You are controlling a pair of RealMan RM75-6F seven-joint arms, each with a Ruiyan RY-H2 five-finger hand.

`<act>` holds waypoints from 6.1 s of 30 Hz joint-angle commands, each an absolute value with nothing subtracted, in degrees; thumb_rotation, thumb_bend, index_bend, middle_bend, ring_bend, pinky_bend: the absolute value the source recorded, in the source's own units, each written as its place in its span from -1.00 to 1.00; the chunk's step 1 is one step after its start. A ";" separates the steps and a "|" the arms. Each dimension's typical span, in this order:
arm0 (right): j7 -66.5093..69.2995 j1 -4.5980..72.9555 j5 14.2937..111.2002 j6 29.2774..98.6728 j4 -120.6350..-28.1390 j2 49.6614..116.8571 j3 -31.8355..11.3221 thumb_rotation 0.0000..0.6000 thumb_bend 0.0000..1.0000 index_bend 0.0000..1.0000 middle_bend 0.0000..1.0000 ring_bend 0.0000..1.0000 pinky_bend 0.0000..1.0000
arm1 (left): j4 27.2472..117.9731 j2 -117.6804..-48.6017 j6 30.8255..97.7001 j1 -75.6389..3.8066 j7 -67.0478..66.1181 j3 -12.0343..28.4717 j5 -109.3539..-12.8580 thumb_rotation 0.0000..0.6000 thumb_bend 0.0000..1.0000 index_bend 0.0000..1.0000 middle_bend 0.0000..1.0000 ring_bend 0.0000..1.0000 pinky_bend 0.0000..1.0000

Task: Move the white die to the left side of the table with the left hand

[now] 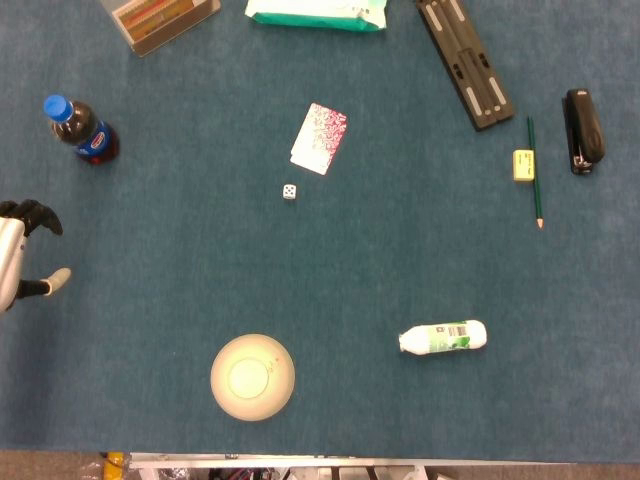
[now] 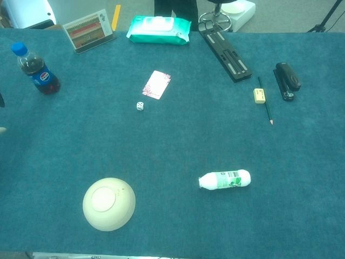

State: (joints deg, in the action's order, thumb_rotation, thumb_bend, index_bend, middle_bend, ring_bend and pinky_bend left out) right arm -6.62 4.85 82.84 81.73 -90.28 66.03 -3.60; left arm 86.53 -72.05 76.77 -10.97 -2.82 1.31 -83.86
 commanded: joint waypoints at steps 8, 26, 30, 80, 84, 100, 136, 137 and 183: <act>-6.03 4.99 83.02 81.62 -90.08 66.28 -3.57 1.00 -0.78 0.04 -0.23 -0.45 -0.35 | 86.44 -72.09 76.59 -10.96 -2.78 1.21 -83.67 1.00 -1.00 -0.04 -0.11 -0.18 0.22; 1.58 10.58 85.24 78.18 -89.26 66.79 -6.74 1.00 -0.78 -0.16 -0.23 -0.45 -0.35 | 86.95 -72.68 72.19 -15.35 5.65 1.25 -87.53 1.00 -1.00 -0.17 -0.58 -0.54 0.01; 3.41 12.43 85.04 76.24 -89.94 66.49 -7.51 1.00 -0.78 -0.19 -0.23 -0.45 -0.35 | 86.21 -74.10 69.82 -17.61 6.38 1.11 -88.87 1.00 -1.00 -0.18 -0.66 -0.68 -0.17; 3.00 17.85 79.29 71.93 -91.07 62.94 -9.77 1.00 -0.78 -0.28 -0.19 -0.41 -0.35 | 65.79 -94.44 46.57 -45.81 2.09 6.24 -86.01 1.00 -1.00 -0.12 -0.93 -0.97 -0.65; 3.18 17.80 79.12 71.97 -90.62 63.15 -9.62 1.00 -0.78 -0.28 -0.19 -0.41 -0.35 | 64.43 -95.16 45.57 -46.81 2.40 6.01 -85.57 1.00 -1.00 -0.13 -0.93 -0.97 -0.65; 4.30 17.53 78.82 72.02 -89.21 63.57 -9.07 1.00 -0.78 -0.28 -0.19 -0.41 -0.35 | 60.75 -98.10 38.25 -50.97 0.89 8.28 -78.03 1.00 -1.00 -0.16 -0.94 -0.97 -0.65; 6.62 16.56 78.52 72.53 -87.04 63.95 -8.52 1.00 -0.78 -0.28 -0.19 -0.41 -0.35 | 66.75 -98.70 36.43 -55.16 -14.30 9.80 -52.13 1.00 -1.00 -0.05 -0.92 -0.97 -0.65; 6.69 16.56 78.49 72.51 -86.98 63.96 -8.53 1.00 -0.78 -0.28 -0.19 -0.41 -0.35 | 66.65 -98.79 36.49 -55.17 -14.28 9.76 -52.11 1.00 -1.00 -0.04 -0.92 -0.97 -0.65; 7.88 15.96 78.08 71.93 -85.15 64.66 -8.18 1.00 -0.78 -0.28 -0.19 -0.41 -0.35 | 63.66 -99.41 33.62 -56.13 -11.53 9.15 -52.26 1.00 -0.41 0.10 -0.89 -0.97 -0.65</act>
State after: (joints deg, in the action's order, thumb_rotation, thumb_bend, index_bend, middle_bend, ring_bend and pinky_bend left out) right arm 7.88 15.96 78.08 71.93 -85.14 64.66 -8.18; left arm 63.66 -99.41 33.61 -56.13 -11.53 9.14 -52.26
